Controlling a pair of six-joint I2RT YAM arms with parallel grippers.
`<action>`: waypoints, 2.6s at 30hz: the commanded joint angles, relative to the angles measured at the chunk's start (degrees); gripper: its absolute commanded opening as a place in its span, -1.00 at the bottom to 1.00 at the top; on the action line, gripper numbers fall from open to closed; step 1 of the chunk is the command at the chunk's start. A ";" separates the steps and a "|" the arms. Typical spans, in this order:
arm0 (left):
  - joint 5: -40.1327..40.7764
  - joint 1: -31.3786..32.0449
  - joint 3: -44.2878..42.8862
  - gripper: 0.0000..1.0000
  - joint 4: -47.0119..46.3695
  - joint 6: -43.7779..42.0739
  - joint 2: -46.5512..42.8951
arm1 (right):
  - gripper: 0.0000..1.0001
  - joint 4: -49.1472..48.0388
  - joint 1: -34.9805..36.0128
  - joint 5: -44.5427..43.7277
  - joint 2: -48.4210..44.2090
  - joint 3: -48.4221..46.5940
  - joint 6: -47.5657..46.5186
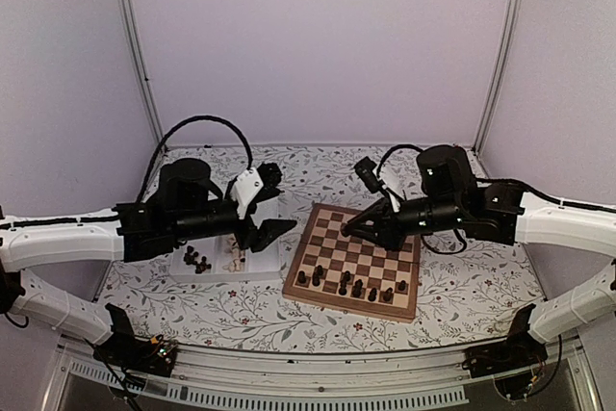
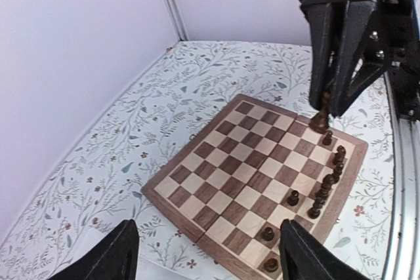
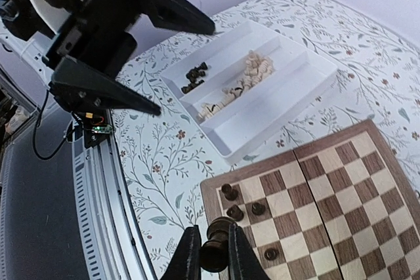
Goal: Set up the chess pieces on the board
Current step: Place the chess piece on the chessboard.
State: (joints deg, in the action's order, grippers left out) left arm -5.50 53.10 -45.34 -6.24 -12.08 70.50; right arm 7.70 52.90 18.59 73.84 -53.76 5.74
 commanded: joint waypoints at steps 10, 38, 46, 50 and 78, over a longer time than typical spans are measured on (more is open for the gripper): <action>13.76 -2.34 -0.73 0.54 -0.74 0.73 -0.19 | -0.92 31.56 -0.42 -12.52 -8.94 3.32 13.75; 14.24 -2.48 -0.19 0.53 -0.57 1.31 -1.88 | -0.90 31.88 -0.31 -11.10 0.92 8.47 13.18; 13.85 -2.47 -0.44 0.53 -0.26 1.44 -1.68 | -0.86 30.44 -0.35 -12.20 2.39 9.23 13.13; 13.38 -2.47 -0.51 0.52 -0.26 1.79 -1.68 | -0.84 29.87 -0.35 -12.98 3.17 9.55 13.39; 11.78 -2.38 -0.63 0.52 0.18 2.09 -2.82 | -0.70 28.70 -0.35 -14.20 4.09 9.91 13.88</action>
State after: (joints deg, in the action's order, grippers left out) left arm 6.85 51.40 -44.64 -6.22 -10.55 68.90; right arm 37.67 52.75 5.02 77.36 -44.47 19.33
